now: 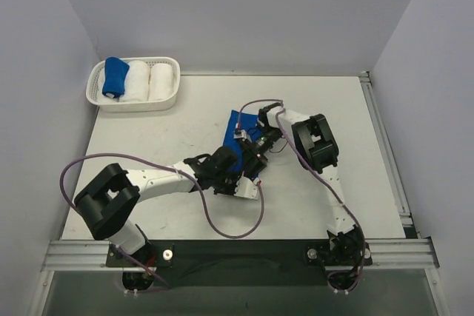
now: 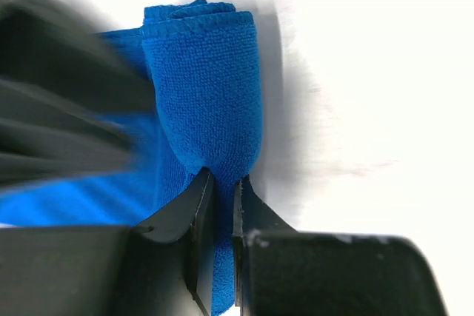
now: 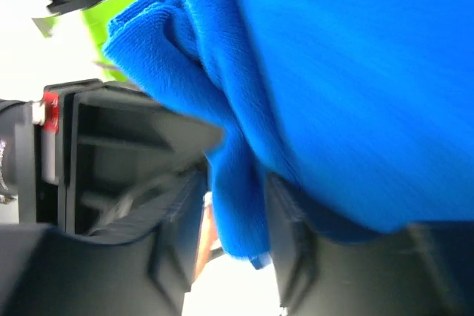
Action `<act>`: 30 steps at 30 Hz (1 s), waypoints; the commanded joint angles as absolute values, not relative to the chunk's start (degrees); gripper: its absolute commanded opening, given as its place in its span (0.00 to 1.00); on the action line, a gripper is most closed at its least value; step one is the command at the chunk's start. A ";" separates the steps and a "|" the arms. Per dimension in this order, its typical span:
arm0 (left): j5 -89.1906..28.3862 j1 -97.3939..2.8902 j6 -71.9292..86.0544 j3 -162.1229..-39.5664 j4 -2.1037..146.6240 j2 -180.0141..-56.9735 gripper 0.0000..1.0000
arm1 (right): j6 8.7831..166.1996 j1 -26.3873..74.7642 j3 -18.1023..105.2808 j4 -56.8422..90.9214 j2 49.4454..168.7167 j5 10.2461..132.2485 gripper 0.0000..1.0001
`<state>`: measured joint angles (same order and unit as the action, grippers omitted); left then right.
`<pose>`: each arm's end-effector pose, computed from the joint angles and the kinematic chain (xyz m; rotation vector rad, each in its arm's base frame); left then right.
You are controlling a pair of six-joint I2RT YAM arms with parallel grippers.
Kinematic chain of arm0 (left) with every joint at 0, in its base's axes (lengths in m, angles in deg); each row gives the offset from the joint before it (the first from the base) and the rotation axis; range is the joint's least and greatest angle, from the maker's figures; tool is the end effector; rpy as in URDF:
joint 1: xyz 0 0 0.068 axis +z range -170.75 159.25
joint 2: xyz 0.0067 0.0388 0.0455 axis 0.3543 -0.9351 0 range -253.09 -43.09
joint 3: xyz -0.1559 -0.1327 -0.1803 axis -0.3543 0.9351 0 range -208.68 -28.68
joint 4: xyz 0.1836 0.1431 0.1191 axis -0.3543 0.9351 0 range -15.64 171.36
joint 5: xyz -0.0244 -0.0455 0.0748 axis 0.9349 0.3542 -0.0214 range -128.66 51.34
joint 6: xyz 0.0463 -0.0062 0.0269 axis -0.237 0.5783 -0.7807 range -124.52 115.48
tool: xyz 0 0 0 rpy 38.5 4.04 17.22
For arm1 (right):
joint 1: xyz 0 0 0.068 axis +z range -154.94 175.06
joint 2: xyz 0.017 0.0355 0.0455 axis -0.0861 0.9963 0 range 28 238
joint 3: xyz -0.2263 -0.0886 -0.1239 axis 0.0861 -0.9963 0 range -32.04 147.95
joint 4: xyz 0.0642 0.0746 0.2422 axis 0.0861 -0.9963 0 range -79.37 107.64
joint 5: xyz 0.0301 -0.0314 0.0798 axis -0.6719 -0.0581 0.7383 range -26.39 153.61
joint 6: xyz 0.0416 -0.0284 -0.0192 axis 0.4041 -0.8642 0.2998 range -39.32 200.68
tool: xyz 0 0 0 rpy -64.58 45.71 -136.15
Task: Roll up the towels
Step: Roll the towel
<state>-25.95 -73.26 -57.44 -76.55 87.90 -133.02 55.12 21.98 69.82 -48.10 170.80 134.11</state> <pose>0.1783 -0.2454 0.1682 2.0637 1.4615 -0.2787 0.3682 0.2247 0.0756 0.8221 -2.2194 -1.6596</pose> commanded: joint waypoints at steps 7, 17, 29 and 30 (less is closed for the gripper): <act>-0.63 -63.04 -46.88 -92.27 119.00 -146.87 0.04 | 62.04 2.91 69.41 -41.62 145.73 119.68 0.46; 7.83 -53.19 -48.55 -121.21 142.82 -173.85 0.07 | 57.65 -2.31 42.59 -30.45 113.54 118.55 0.44; 1.42 -53.80 -44.07 -137.40 149.69 -187.49 0.08 | 55.01 27.57 30.09 -24.20 100.59 91.04 0.44; 1.59 -53.71 -43.20 -137.14 148.99 -186.80 0.07 | 54.93 28.54 30.27 -23.77 101.29 90.33 0.44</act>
